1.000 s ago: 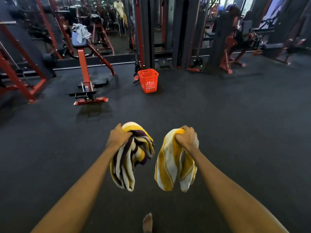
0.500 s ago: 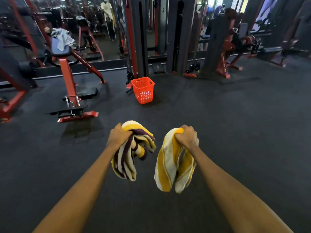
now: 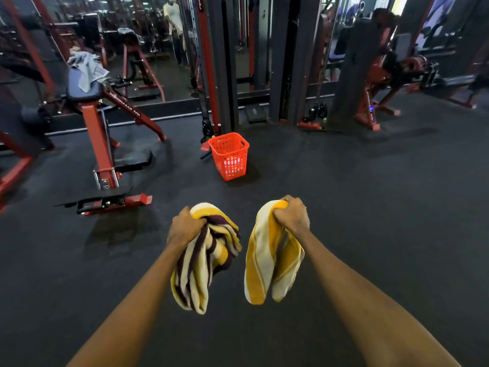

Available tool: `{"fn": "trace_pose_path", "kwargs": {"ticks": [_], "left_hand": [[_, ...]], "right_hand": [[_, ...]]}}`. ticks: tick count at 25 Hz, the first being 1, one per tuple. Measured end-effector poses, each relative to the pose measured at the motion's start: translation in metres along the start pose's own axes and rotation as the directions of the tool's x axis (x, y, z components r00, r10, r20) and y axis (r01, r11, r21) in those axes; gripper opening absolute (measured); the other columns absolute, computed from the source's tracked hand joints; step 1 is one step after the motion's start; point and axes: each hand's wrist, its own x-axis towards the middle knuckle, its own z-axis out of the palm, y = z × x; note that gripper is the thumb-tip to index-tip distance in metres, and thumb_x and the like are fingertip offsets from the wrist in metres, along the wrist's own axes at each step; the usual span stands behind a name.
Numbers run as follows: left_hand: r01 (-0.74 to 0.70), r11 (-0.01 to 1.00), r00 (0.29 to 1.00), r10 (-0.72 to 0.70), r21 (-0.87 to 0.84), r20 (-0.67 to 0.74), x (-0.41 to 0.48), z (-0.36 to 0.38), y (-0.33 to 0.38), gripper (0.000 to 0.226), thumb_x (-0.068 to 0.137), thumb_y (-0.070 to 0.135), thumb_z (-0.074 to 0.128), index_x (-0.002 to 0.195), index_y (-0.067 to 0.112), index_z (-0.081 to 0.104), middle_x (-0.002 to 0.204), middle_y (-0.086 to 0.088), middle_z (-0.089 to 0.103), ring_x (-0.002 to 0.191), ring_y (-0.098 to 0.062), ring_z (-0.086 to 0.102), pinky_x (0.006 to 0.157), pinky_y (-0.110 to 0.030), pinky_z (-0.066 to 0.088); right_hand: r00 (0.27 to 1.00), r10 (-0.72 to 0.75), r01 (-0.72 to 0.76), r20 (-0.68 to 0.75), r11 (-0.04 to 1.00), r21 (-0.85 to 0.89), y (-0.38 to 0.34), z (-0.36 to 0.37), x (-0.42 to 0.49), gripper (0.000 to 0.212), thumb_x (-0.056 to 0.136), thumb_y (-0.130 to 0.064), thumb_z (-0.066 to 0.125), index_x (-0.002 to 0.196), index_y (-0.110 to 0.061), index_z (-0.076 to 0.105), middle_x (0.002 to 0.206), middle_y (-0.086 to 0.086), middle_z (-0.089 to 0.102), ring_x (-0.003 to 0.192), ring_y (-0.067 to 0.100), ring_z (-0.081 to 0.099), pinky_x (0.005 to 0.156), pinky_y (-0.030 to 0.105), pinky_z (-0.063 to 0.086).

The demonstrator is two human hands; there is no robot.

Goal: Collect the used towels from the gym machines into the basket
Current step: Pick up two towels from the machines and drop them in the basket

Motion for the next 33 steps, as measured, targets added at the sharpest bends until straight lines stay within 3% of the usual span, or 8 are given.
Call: {"fn": "trace_pose_path", "kwargs": {"ticks": [6,12,16,20,24,30,33], "left_hand": [[0.004,1.000,1.000,-0.004,-0.013,-0.021,0.131,0.005,0.050,0.032,0.084,0.032,0.061,0.110,0.014,0.057,0.116,-0.014,0.064,0.109,-0.035,0.059,0.079,-0.035,0.039],[-0.007,1.000,1.000,0.008,0.004,-0.022,0.307,0.015,0.088,0.028,0.079,0.033,0.061,0.103,0.018,0.057,0.103,-0.008,0.064,0.096,-0.033,0.061,0.078,-0.038,0.047],[0.015,0.999,0.999,-0.015,-0.032,0.030,0.411,0.026,0.115,0.026,0.078,0.033,0.060,0.101,0.021,0.058,0.098,-0.004,0.062,0.089,-0.029,0.059,0.075,-0.036,0.044],[0.019,0.999,0.999,-0.017,-0.036,0.047,0.517,0.031,0.144,0.030,0.080,0.032,0.061,0.106,0.018,0.059,0.110,-0.011,0.066,0.103,-0.035,0.062,0.076,-0.036,0.041],[0.014,1.000,0.998,-0.013,-0.020,0.067,0.599,0.046,0.169,0.031,0.080,0.031,0.061,0.108,0.018,0.059,0.112,-0.011,0.066,0.092,-0.030,0.058,0.075,-0.035,0.041],[0.087,0.996,0.994,-0.088,0.023,0.063,0.728,0.079,0.195,0.040,0.077,0.036,0.061,0.115,0.022,0.060,0.117,-0.011,0.067,0.105,-0.034,0.063,0.078,-0.037,0.046],[0.124,0.992,0.991,-0.126,0.036,0.052,0.788,0.090,0.217,0.042,0.079,0.036,0.062,0.117,0.019,0.059,0.119,-0.012,0.066,0.107,-0.035,0.062,0.077,-0.036,0.044]], "right_hand": [[1.000,-0.004,0.004,-0.013,0.999,-0.038,-0.038,0.029,0.144,0.042,0.066,-0.035,0.058,0.108,-0.032,0.064,0.108,0.001,0.064,0.099,0.031,0.066,0.083,0.054,0.058],[0.999,-0.010,0.008,-0.046,0.999,-0.032,-0.082,0.075,0.299,0.038,0.069,-0.036,0.059,0.106,-0.034,0.064,0.108,0.001,0.063,0.100,0.031,0.065,0.085,0.056,0.057],[0.999,0.031,-0.032,-0.030,0.999,-0.017,-0.116,0.100,0.393,0.037,0.066,-0.031,0.059,0.102,-0.033,0.066,0.102,0.001,0.066,0.098,0.031,0.066,0.085,0.052,0.058],[0.998,0.058,-0.058,-0.032,0.998,0.004,-0.150,0.124,0.489,0.035,0.066,-0.030,0.058,0.100,-0.035,0.066,0.102,-0.001,0.065,0.097,0.030,0.066,0.082,0.052,0.059],[0.997,0.072,-0.071,-0.030,0.997,0.021,-0.171,0.147,0.575,0.038,0.065,-0.031,0.057,0.101,-0.033,0.067,0.101,0.000,0.067,0.095,0.028,0.067,0.079,0.049,0.060],[0.999,0.029,-0.030,0.012,0.996,0.085,-0.199,0.180,0.712,0.031,0.070,-0.019,0.061,0.098,-0.025,0.072,0.095,0.003,0.071,0.090,0.026,0.068,0.068,0.034,0.056],[0.998,-0.016,0.012,0.057,0.997,0.076,-0.214,0.192,0.781,0.030,0.074,-0.017,0.064,0.102,-0.021,0.073,0.102,0.006,0.072,0.094,0.027,0.067,0.072,0.030,0.051]]}}
